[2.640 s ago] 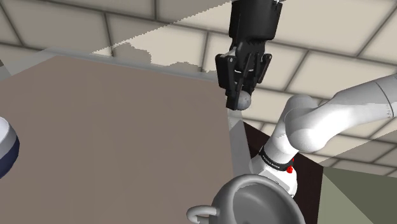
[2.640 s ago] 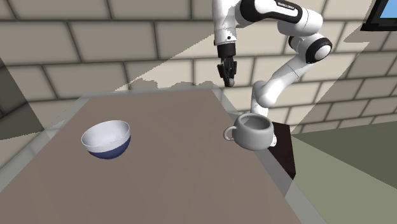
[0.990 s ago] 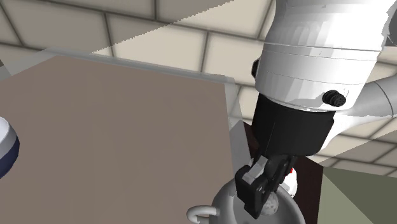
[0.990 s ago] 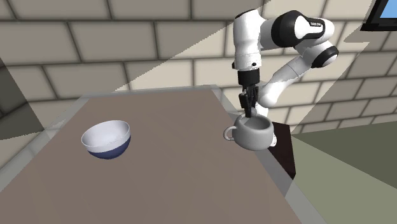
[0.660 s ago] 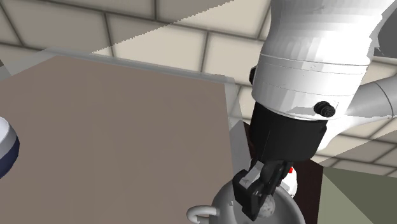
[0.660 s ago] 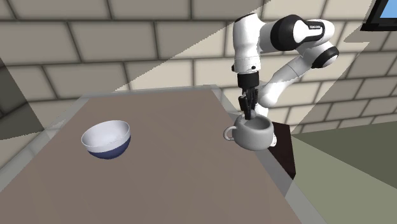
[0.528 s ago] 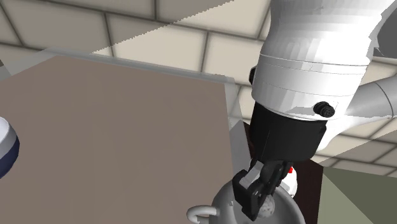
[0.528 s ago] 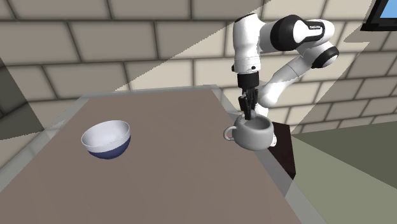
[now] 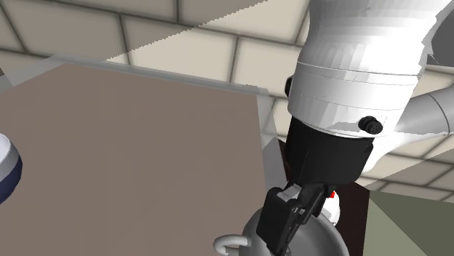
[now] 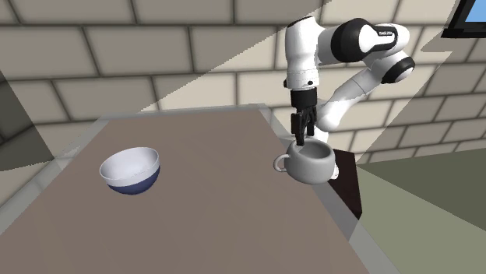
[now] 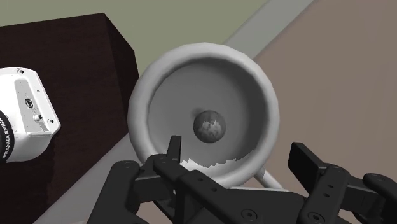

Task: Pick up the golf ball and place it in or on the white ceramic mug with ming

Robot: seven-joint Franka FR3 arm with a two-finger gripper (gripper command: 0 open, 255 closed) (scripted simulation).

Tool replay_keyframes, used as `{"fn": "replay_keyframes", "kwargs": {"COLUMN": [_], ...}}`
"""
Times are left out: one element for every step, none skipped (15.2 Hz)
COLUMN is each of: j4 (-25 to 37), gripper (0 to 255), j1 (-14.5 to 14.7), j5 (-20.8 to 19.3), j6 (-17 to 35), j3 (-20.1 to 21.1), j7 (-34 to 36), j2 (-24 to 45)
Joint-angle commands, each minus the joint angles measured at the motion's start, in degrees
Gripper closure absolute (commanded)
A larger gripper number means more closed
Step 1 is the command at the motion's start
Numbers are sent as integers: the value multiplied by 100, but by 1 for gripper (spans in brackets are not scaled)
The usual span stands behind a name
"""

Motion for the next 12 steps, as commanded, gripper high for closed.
{"fn": "replay_keyframes", "kwargs": {"j4": [169,347,531,680,680,680,680,680,680,680,680,680], "gripper": [0,0,0,0,0,0,0,0,0,0,0,0], "j1": [-26,-53,-80,-102,-102,-102,-102,-102,-102,-102,-102,-101], "j5": [-77,-153,-225,-280,-280,-280,-280,-280,-280,-280,-280,-280], "j6": [-153,-305,-456,-574,-574,-574,-574,-574,-574,-574,-574,-573], "j3": [-96,-187,-273,-337,-337,-338,-337,-337,-337,-337,-337,-337], "j7": [23,47,72,93,93,93,93,93,93,93,93,94], "j2": [36,81,133,178,179,178,179,179,179,179,179,179]}}
